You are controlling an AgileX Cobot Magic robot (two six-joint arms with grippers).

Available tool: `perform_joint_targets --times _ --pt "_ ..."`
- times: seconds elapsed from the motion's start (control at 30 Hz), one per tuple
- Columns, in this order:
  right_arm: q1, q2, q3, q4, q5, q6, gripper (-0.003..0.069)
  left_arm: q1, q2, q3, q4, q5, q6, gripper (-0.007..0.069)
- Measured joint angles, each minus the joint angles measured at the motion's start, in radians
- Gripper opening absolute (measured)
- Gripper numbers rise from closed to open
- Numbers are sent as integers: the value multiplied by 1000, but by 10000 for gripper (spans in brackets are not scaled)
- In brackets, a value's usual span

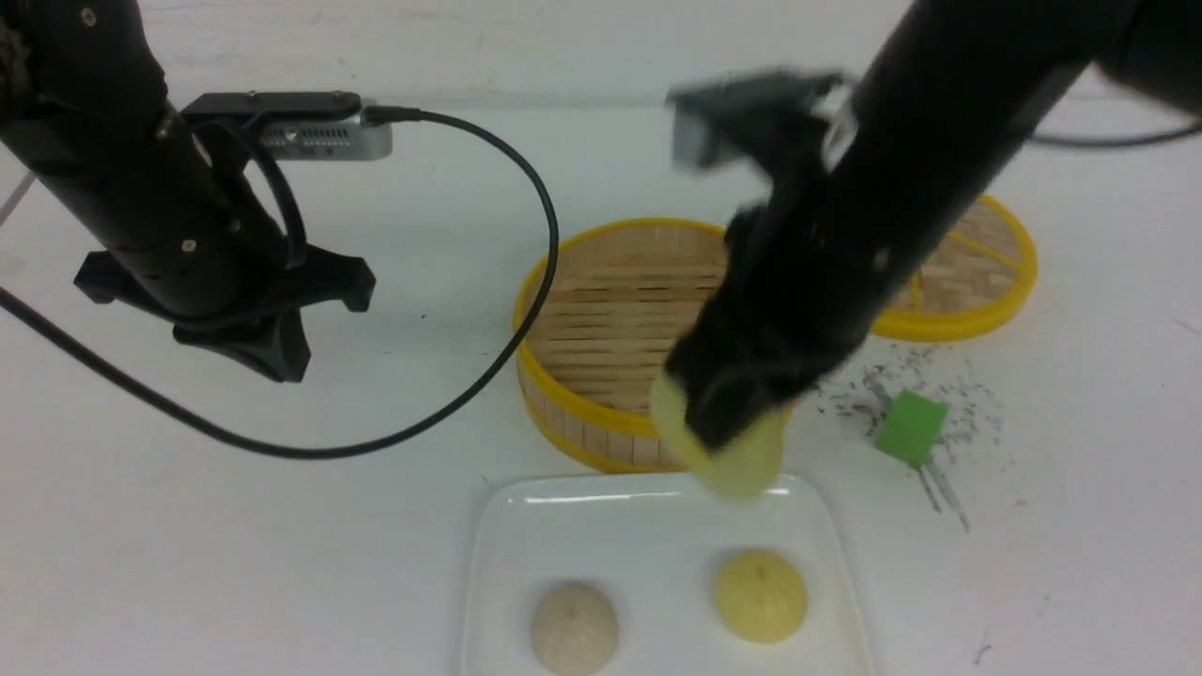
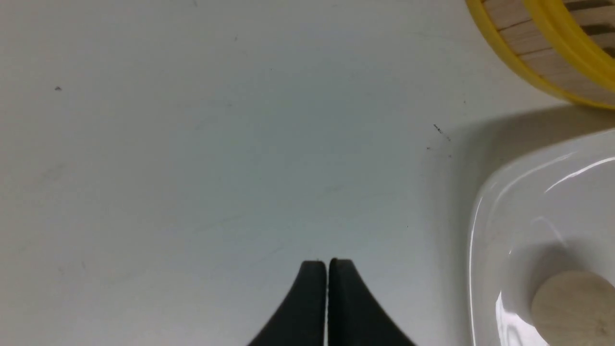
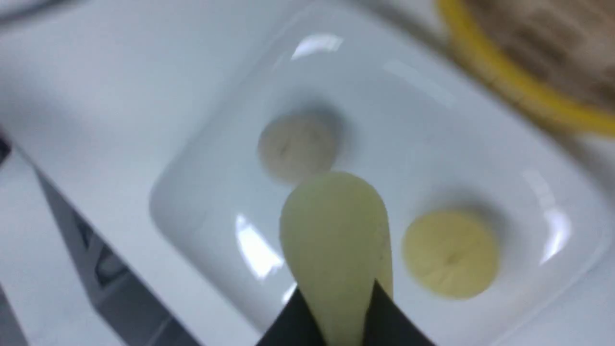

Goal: Put the steamed buns into the plate on the white tablecloth.

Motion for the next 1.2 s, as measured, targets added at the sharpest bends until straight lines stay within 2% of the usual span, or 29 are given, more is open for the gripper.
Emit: perform_joint_targets --times 0.17,0.3,0.33,0.43,0.5,0.6,0.73,0.9,0.93,1.07,1.2 --pt "157 28 186 -125 -119 27 77 0 0 0 0 0 0 34" --pt "223 64 215 -274 -224 143 176 0 0 0 0 -1 0 34" --pt "230 74 216 -302 -245 163 196 0 0 0 0 -1 0 34" --pt "240 95 216 -349 -306 251 318 0 0 0 -1 -2 0 34" --pt "240 99 216 -354 -312 267 352 0 0 0 -3 -2 0 34" --pt "240 98 215 -356 -311 287 441 0 0 0 -3 -4 0 36" --pt "240 71 194 -360 -263 288 488 0 0 0 -4 -9 0 37" --pt "241 10 133 -418 -108 288 470 0 0 0 -4 -11 0 39" --pt "241 -24 112 -467 -52 288 433 0 0 0 -4 -11 0 39" --pt "241 -117 91 -542 -21 289 293 0 0 0 -6 -12 0 39" --pt "241 -274 86 -552 -5 290 76 0 0 0 -8 -14 0 40"
